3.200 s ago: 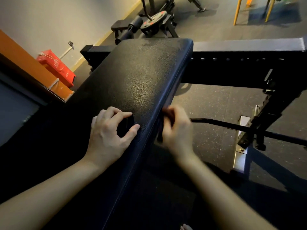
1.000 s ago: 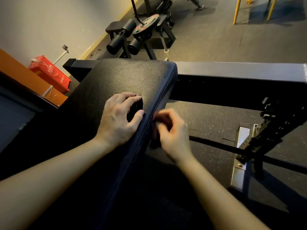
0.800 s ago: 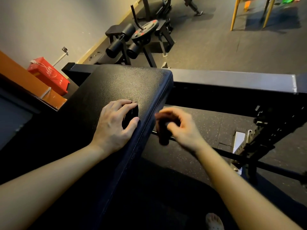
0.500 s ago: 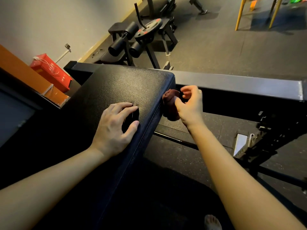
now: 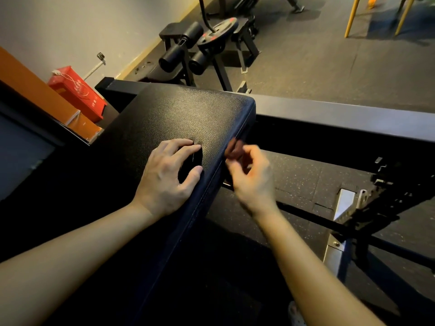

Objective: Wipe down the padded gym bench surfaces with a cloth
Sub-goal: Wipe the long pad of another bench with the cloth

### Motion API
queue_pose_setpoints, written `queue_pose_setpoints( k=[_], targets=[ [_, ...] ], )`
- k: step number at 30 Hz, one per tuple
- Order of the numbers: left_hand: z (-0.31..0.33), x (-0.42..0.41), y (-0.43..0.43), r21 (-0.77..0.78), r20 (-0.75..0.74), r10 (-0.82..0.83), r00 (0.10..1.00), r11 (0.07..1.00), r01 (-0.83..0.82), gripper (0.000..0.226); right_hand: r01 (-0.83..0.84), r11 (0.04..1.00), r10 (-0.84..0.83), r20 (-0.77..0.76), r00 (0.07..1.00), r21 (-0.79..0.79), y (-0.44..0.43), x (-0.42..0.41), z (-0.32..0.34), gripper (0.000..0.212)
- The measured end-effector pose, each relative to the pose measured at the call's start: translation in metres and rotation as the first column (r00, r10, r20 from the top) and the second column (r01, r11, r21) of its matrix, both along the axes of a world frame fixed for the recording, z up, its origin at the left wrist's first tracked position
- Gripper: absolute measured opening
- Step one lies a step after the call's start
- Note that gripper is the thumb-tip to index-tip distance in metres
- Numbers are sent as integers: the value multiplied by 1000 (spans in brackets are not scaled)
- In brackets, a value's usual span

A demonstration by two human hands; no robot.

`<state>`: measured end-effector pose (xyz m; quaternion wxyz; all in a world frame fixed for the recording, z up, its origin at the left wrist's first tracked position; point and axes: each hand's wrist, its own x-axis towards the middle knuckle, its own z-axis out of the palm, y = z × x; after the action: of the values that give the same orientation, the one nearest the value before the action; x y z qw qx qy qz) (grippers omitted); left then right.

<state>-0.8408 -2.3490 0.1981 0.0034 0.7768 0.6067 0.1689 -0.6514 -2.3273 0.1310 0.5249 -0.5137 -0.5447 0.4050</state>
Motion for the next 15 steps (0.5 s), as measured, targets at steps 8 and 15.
queue_pose_setpoints(
  k=[8, 15],
  targets=[
    [1, 0, 0, -15, 6, 2, 1000, 1000, -2, 49, 75, 989, -75, 2, 997, -124, 59, 26, 3, 25],
    [-1, 0, 1, -9, 10, -4, 1000, 1000, 4, 48, -81, 995, 81, 1, 997, -62, 2, 5, -2, 21]
  ],
)
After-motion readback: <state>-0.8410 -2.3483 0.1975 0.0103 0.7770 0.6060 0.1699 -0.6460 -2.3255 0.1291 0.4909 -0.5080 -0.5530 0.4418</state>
